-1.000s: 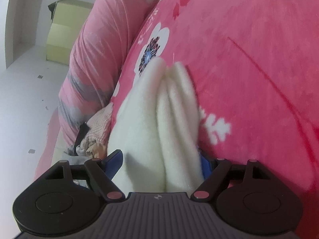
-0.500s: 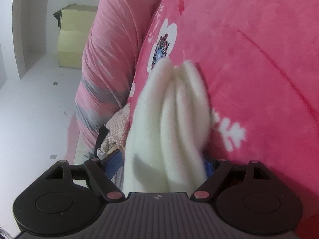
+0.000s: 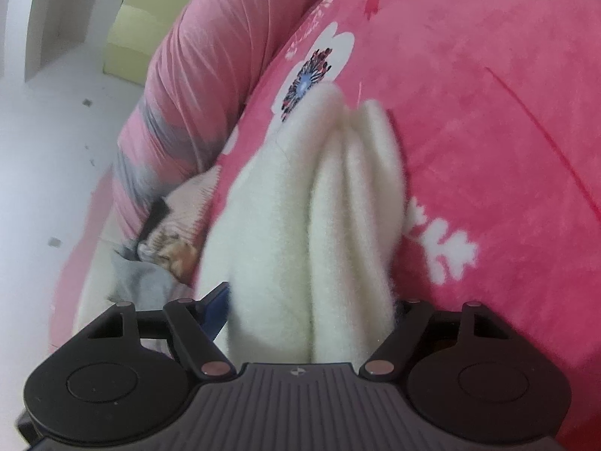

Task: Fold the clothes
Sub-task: 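Grasp the folded white fleece edge with the right gripper, then grasp the fleece edge with the left gripper beside the right gripper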

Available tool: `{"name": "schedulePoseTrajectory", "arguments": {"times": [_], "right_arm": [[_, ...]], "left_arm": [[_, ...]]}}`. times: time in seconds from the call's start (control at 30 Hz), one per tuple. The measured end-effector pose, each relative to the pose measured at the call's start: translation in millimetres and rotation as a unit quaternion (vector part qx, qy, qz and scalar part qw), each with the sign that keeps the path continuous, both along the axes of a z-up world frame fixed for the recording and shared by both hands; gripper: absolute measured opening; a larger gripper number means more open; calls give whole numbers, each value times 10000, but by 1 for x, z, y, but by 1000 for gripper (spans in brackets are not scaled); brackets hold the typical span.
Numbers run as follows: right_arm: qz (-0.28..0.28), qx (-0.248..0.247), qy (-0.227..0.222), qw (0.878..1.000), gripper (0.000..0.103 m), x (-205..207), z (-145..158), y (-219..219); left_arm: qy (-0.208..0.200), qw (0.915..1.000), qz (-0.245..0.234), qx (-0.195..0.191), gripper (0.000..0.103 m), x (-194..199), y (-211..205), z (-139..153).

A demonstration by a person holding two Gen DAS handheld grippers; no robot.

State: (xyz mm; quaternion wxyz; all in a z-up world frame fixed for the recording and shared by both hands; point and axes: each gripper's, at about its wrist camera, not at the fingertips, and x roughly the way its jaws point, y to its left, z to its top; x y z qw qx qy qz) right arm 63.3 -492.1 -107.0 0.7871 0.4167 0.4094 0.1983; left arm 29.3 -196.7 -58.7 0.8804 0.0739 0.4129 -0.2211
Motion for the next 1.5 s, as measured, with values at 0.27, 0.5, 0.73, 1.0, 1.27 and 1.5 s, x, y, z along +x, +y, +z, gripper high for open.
{"name": "schedulePoseTrajectory", "arguments": {"times": [0.27,0.5,0.73,1.0,1.27,1.5], "right_arm": [[-26,-57,-54,10000,73,-3,-3,0],[-63,-82,-66,9999,73,-4,-3,1],[-74,-67,-53,9999,73,-4,-3,0],[-91,-68,-72,9999,74,-3,-4,0],[-119,-70,-119,9998,74,-4,-5,1],[-133,-61,-132,9998,74,-4,-6,1]], "left_arm": [[-1,10000,-5,6,82,0,1,0],[17,10000,7,-82,82,-1,4,2],[-154,9979,175,-599,82,5,25,9],[436,9900,408,-1275,82,27,52,-7],[900,9759,312,-1961,82,33,66,-26],[1074,9626,286,-2470,83,48,71,-37]]}}
